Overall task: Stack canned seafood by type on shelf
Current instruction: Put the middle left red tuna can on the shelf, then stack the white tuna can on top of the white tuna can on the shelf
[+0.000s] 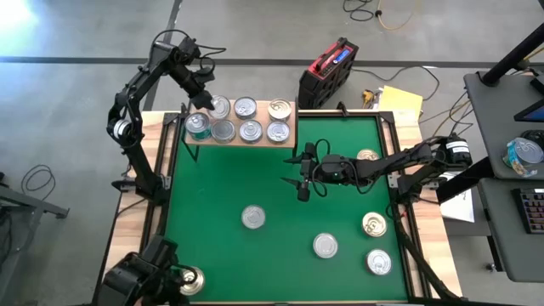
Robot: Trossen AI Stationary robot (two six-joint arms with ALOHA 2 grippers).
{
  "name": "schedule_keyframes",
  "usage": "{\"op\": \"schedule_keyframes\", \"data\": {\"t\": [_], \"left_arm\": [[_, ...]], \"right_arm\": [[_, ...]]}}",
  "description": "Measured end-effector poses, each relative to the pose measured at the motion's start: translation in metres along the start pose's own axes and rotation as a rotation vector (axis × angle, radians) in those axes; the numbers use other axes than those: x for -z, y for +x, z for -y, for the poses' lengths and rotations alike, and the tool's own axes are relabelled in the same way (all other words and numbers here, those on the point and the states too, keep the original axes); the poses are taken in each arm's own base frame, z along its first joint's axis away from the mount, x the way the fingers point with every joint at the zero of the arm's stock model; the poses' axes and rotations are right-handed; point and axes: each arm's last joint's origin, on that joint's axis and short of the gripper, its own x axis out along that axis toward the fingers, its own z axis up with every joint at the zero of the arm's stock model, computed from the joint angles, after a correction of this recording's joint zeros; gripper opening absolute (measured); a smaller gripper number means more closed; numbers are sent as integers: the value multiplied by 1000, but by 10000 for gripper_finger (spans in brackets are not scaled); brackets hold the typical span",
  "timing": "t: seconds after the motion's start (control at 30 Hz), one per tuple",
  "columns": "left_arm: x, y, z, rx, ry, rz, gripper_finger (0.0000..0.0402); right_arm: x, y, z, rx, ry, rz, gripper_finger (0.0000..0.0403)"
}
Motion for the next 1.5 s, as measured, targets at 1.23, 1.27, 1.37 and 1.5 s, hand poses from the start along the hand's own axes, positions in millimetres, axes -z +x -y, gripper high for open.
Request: {"op": "schedule_keyframes", "data": {"t": [1.23,1.27,1.37,1.5], "left_arm": [[-41,-12,48,-223,197,96,34],[-44,-12,54,-225,209,115,18],[-50,-13,78,-223,242,180,8],[-47,-11,117,-206,349,254,9]], "right_arm": [[0,0,0,2,0,3,255],[0,0,0,2,1,3,253],[0,0,0,3,10,1,246],[0,0,0,2,26,-3,236]]}}
